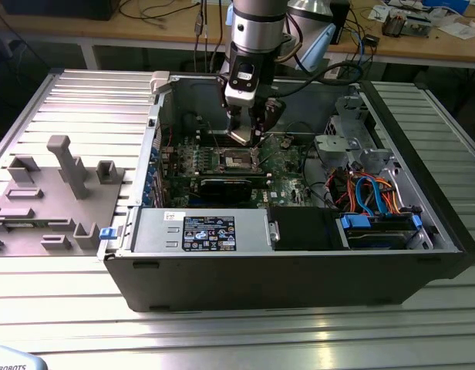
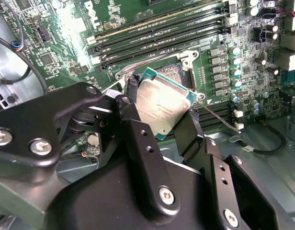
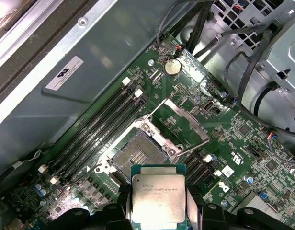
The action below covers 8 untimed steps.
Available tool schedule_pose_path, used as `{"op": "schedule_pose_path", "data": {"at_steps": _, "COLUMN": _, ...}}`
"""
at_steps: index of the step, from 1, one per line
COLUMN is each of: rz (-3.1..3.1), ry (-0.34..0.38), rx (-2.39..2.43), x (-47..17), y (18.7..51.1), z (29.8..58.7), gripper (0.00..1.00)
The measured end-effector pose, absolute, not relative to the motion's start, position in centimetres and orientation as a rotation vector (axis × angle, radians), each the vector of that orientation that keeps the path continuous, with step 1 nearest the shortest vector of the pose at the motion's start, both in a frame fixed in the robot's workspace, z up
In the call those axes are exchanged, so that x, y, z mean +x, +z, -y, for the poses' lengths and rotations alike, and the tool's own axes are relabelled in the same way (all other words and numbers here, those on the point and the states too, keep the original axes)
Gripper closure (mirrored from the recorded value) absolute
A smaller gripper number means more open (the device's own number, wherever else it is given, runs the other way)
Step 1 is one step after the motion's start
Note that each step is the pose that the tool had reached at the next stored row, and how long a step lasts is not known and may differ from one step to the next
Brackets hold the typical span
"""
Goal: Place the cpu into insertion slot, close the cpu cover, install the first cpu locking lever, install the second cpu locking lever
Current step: 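Place the cpu into insertion slot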
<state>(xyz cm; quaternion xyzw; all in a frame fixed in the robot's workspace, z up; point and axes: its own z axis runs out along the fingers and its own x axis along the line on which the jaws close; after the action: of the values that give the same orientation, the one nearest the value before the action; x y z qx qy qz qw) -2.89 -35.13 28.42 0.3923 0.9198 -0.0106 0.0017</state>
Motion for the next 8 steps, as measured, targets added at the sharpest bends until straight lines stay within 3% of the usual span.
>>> {"op": "schedule_pose_path", "data": {"at_steps": 8, "rz": -2.877, "ry": -0.034, "rx": 1.252, "x": -2.89, "y": 28.38, "z": 35.13, "gripper": 0.45}}
